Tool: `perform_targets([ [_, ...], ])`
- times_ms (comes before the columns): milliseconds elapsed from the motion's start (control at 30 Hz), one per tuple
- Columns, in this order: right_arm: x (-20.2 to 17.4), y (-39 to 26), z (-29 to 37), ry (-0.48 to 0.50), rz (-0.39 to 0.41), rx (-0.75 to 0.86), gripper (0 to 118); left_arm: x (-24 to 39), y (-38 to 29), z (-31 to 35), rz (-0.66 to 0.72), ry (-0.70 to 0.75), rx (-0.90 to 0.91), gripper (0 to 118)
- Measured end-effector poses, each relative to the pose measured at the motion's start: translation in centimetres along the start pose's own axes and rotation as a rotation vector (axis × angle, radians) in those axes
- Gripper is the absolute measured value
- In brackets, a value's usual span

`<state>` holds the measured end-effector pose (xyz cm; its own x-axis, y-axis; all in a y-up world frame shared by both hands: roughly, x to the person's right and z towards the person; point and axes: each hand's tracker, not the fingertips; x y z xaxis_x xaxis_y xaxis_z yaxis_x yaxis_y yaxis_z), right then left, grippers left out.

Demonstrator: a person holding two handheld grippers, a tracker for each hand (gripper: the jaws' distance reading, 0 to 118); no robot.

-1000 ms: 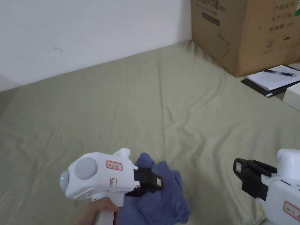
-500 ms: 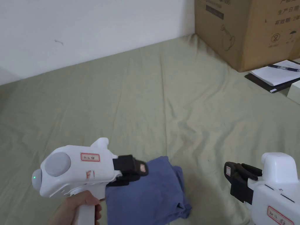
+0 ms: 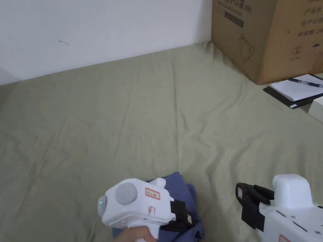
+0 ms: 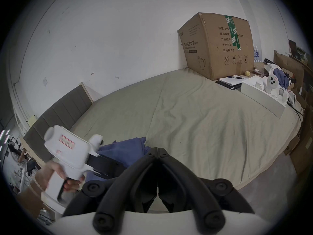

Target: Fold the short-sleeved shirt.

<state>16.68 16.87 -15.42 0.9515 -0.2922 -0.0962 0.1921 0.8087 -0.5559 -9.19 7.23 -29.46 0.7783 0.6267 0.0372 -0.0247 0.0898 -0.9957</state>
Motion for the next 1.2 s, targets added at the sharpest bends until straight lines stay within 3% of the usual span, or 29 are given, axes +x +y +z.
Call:
perform_targets([
  [167,0.0,-0.3,0.2,-0.005,0.004,-0.015,0,1.9,-0.8,-1.9,-0.050,-0.022,-0.031,3],
  [333,-0.5,-0.3,-0.1,-0.002,0.028,-0.028,0,2.2,-1.4,2.3,-0.090,-0.062,0.043,3],
  [467,-1.7,-0.2,-1.3,0.029,0.065,-0.053,0,-1.0,-1.6,7.4,-0.058,-0.066,0.171,3],
  [567,-3.1,-0.3,-3.1,0.062,0.100,-0.085,0,-4.5,-2.2,11.3,0.041,-0.083,0.254,4],
  [600,-3.8,-0.4,-4.0,0.090,0.121,-0.106,0,-5.3,-3.0,12.8,0.072,-0.103,0.279,8],
  [633,-4.5,-0.5,-4.8,0.106,0.141,-0.127,0,-6.3,-3.4,13.7,0.095,-0.117,0.298,22],
  [733,-6.7,-1.1,-7.7,0.144,0.208,-0.198,0,-9.9,-4.5,15.4,0.157,-0.087,0.327,81],
  [767,-7.2,-1.3,-8.8,0.145,0.223,-0.234,0,-10.9,-4.8,15.7,0.180,-0.064,0.336,89],
  [1033,-9.6,-3.9,-14.3,0.147,0.313,-0.359,0,-16.1,-5.2,13.7,0.340,-0.143,0.332,89],
  [1200,-8.6,-3.5,-14.5,0.160,0.273,-0.382,0,-16.4,-3.8,10.6,0.350,-0.283,0.273,90],
])
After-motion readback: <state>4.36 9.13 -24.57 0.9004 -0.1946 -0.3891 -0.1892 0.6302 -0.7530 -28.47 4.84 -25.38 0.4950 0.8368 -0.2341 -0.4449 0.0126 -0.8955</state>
